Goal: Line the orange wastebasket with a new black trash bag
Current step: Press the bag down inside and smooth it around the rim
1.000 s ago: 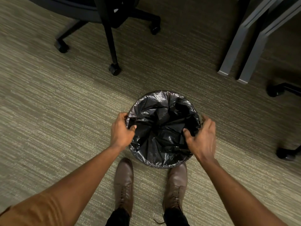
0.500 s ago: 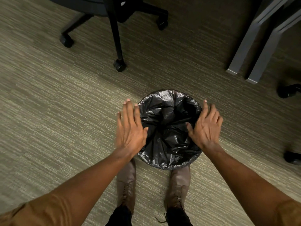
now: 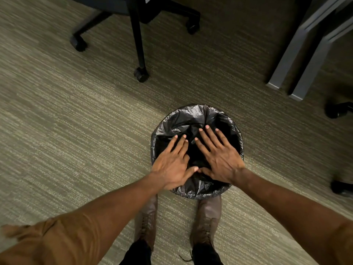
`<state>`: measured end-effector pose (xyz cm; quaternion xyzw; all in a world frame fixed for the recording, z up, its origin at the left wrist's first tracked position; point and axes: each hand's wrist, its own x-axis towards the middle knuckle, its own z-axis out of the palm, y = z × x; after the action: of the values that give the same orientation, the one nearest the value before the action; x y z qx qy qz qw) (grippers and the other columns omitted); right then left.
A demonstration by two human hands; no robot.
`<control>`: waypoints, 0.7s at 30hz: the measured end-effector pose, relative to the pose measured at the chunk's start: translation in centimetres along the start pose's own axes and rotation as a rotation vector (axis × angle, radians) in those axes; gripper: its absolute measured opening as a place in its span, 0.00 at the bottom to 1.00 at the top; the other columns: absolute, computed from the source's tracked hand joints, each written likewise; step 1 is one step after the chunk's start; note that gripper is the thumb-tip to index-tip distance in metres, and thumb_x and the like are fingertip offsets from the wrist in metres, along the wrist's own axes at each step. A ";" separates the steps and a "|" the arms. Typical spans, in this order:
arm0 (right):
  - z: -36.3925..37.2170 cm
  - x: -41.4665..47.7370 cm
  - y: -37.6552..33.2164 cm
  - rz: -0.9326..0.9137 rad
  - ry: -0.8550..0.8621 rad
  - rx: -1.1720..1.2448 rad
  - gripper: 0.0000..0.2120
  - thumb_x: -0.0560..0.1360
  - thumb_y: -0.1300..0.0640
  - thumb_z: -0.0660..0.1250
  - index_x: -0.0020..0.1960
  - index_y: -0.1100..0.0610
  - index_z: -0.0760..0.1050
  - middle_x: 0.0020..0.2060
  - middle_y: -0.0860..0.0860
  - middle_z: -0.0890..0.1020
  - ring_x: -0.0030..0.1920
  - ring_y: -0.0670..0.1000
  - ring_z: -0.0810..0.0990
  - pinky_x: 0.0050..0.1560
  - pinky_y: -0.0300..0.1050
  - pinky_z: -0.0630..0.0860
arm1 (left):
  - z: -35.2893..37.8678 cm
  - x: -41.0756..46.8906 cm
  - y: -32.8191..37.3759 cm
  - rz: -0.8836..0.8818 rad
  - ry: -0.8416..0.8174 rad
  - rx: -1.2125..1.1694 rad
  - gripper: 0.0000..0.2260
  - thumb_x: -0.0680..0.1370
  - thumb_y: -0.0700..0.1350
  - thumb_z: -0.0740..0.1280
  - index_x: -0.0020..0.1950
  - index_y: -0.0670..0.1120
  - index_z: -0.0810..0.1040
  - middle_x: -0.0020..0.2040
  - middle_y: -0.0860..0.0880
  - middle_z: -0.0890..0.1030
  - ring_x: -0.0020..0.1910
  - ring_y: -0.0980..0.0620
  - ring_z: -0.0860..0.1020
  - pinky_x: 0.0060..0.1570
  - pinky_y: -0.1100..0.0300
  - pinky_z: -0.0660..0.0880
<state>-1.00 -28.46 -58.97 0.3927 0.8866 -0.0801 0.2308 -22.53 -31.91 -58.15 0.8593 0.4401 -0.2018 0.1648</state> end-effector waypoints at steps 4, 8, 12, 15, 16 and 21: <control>-0.3 1.7 1.1 -0.093 0.034 -0.065 0.43 0.82 0.35 0.55 0.85 0.63 0.52 0.85 0.65 0.49 0.86 0.64 0.43 0.83 0.64 0.47 | -0.8 1.2 -1.0 0.080 0.069 0.104 0.24 0.80 0.53 0.67 0.69 0.38 0.82 0.81 0.33 0.73 0.86 0.34 0.63 0.86 0.39 0.46; -1.0 3.2 2.7 -0.122 0.032 -0.042 0.41 0.82 0.36 0.58 0.85 0.62 0.54 0.85 0.65 0.54 0.85 0.64 0.51 0.85 0.61 0.51 | -1.1 2.4 -3.2 0.039 -0.010 0.211 0.36 0.78 0.63 0.70 0.76 0.37 0.75 0.84 0.32 0.65 0.87 0.32 0.57 0.86 0.36 0.45; -1.3 3.5 4.7 -0.105 -0.002 -0.015 0.45 0.81 0.33 0.59 0.86 0.60 0.52 0.85 0.65 0.54 0.85 0.63 0.55 0.83 0.59 0.56 | -0.1 2.6 -5.2 -0.010 -0.116 0.360 0.48 0.79 0.75 0.59 0.86 0.39 0.62 0.88 0.32 0.53 0.89 0.32 0.47 0.85 0.33 0.35; -0.9 2.8 5.4 -0.102 -0.011 0.009 0.48 0.78 0.32 0.63 0.86 0.59 0.50 0.85 0.65 0.54 0.84 0.64 0.56 0.82 0.60 0.59 | 0.1 2.5 -5.8 -0.027 -0.154 0.375 0.54 0.78 0.79 0.54 0.88 0.39 0.53 0.89 0.34 0.47 0.89 0.35 0.42 0.85 0.36 0.32; -0.8 2.6 5.4 -0.099 -0.012 0.009 0.50 0.77 0.31 0.63 0.86 0.59 0.49 0.85 0.66 0.54 0.84 0.64 0.56 0.82 0.60 0.59 | 0.1 2.5 -5.8 -0.035 -0.170 0.390 0.55 0.77 0.80 0.53 0.89 0.39 0.50 0.89 0.35 0.44 0.89 0.35 0.40 0.85 0.36 0.31; -0.1 2.6 4.5 -0.085 -0.040 -0.015 0.52 0.77 0.29 0.62 0.87 0.59 0.47 0.85 0.67 0.51 0.85 0.65 0.54 0.84 0.61 0.56 | -0.1 2.9 -5.0 -0.067 -0.281 0.473 0.53 0.79 0.78 0.51 0.89 0.39 0.45 0.88 0.35 0.36 0.87 0.35 0.31 0.82 0.34 0.26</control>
<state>0.70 -23.66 -59.91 0.3514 0.8982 -0.0908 0.2478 -25.09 -27.03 -60.00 0.8225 0.3818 -0.4215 0.0121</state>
